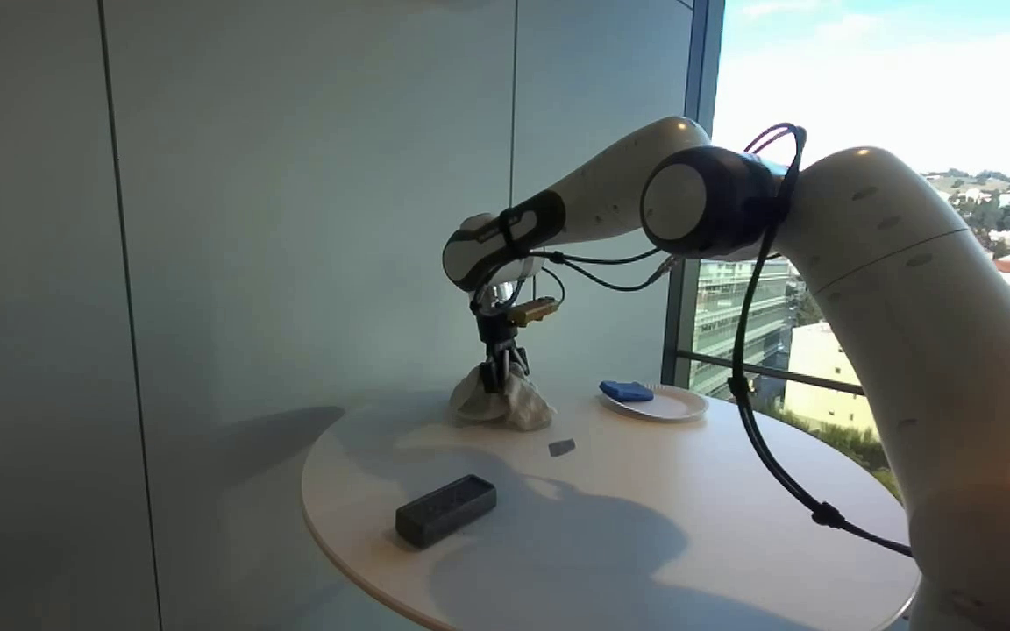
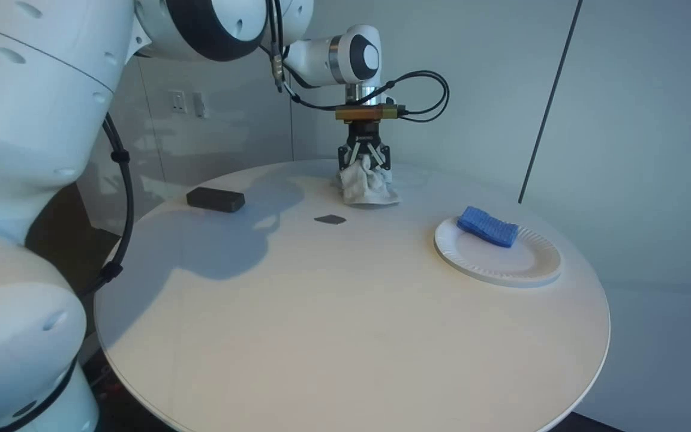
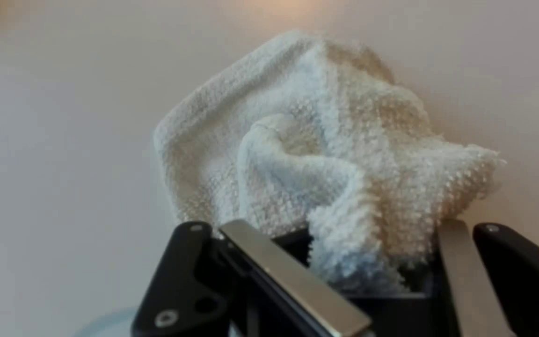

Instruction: Use the towel to wipe the table.

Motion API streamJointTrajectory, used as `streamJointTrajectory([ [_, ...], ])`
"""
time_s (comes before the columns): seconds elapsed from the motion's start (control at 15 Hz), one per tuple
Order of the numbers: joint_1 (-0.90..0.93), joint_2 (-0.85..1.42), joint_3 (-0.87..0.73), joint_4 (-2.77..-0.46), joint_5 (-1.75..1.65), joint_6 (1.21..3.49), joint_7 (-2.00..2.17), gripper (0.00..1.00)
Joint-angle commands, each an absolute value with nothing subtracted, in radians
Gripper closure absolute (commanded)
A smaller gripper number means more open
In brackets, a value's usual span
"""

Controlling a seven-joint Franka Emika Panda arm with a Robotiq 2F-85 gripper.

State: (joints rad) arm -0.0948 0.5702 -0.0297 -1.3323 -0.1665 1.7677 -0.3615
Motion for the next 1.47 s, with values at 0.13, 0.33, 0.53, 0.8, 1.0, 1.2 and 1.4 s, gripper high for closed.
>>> streamJointTrajectory([
  [0.13, -0.102, 0.305, -0.022, -1.654, -0.091, 1.624, -0.279, 1.00],
  [0.33, -0.108, 0.329, -0.024, -1.741, -0.018, 1.563, -0.258, 0.99],
  [0.53, -0.129, 0.386, -0.032, -1.800, 0.070, 1.555, -0.258, 0.99],
  [0.8, -0.131, 0.402, -0.059, -1.775, 0.034, 1.700, -0.195, 1.00],
  [1.0, -0.117, 0.378, -0.073, -1.676, -0.052, 1.719, -0.191, 1.00],
  [1.2, -0.116, 0.397, -0.066, -1.566, -0.095, 1.778, -0.212, 1.00],
  [1.4, -0.160, 0.415, -0.028, -1.560, 0.067, 1.851, -0.293, 1.00],
])
